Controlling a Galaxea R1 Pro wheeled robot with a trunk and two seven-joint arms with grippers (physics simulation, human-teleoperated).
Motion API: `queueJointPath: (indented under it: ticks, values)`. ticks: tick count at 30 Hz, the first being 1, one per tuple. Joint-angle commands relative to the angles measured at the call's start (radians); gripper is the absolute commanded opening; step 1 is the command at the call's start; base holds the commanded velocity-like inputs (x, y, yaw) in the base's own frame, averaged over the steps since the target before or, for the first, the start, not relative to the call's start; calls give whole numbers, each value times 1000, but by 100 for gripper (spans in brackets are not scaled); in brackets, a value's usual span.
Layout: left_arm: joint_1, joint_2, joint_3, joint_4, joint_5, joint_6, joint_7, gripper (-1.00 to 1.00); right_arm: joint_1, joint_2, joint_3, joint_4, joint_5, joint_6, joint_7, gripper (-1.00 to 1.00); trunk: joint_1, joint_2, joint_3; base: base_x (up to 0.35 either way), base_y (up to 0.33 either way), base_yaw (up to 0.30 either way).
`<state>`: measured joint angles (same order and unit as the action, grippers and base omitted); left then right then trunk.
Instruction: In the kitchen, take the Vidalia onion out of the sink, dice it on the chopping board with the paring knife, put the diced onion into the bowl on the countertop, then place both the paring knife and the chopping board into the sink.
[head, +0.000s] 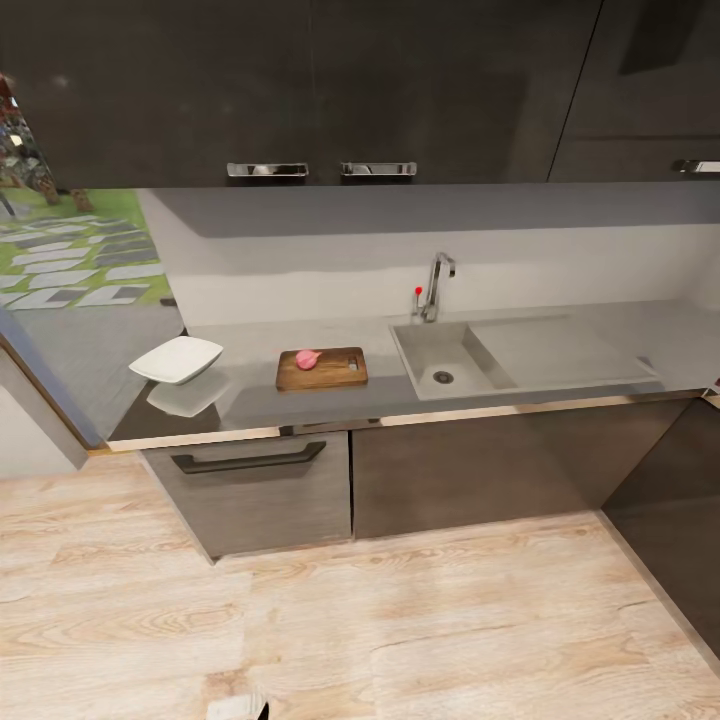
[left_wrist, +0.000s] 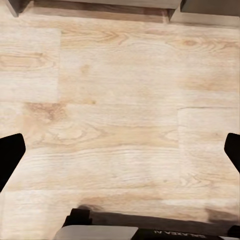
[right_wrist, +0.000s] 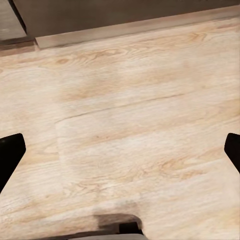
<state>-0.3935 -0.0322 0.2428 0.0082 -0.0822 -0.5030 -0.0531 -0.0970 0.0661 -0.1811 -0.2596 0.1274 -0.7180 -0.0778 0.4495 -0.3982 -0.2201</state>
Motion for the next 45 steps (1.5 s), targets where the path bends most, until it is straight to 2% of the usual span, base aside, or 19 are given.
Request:
queueJointPath:
  ticks: [1,10,45]
  values:
    - [-1,0,9,2,-8,-3,-2,100,-1,1,-3,0,11,-2,-8,100,1,-2,-2,0,0,0]
    - [-1,-3,9,16,-8,-3,-2,100,0,1,-3,-2,9,-5,-11,100,1,-2,-1,0,0,-66]
    - [-1,-3,9,24,-8,-3,-2,100,-1,0,-3,-9,9,-5,-11,100,1,-2,21,0,0,-259]
